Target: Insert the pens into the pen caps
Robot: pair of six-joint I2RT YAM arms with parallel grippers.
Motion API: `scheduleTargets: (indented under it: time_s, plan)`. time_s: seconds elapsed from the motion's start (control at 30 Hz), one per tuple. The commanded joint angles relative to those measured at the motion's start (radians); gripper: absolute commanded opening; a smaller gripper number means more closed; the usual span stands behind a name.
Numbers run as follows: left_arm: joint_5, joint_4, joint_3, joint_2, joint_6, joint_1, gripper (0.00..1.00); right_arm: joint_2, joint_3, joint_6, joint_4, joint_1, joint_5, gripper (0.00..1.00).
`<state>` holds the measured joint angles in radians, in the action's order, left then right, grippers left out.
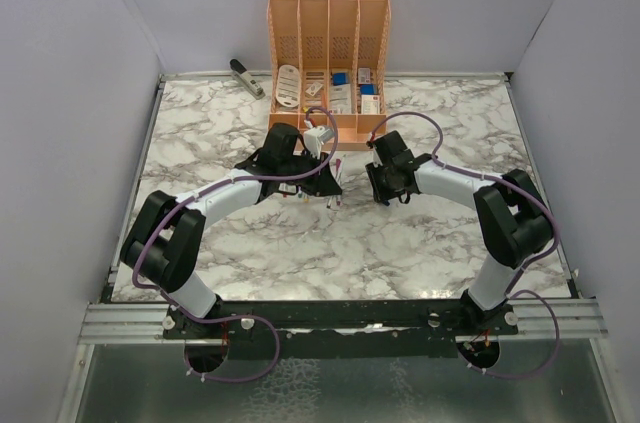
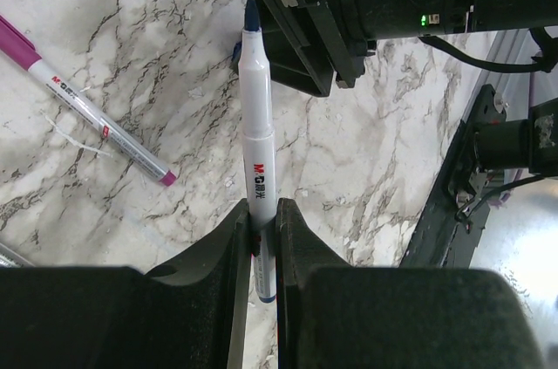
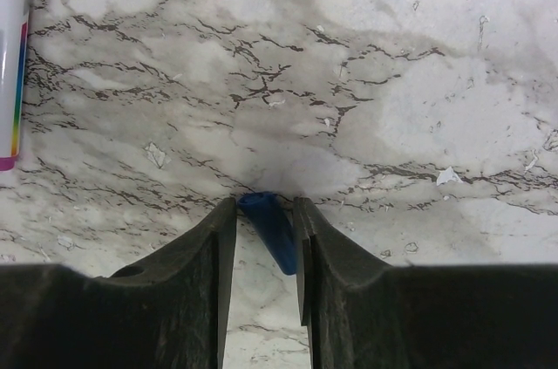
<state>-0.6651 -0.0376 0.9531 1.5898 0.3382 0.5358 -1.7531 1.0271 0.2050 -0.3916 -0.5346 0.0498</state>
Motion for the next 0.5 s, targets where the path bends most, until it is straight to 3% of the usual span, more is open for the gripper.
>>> scheduleTargets:
  time_s: [0.0,0.47]
  plan:
    - [-0.031,-0.028,-0.015,-0.014,0.002,-0.008,0.0,-0.039,-0.061,0.034,-0.132,0.002,-0.074,0.33]
    - [-0.04,-0.046,-0.014,0.001,0.011,-0.009,0.0,-0.044,-0.058,0.087,-0.201,0.002,-0.068,0.33]
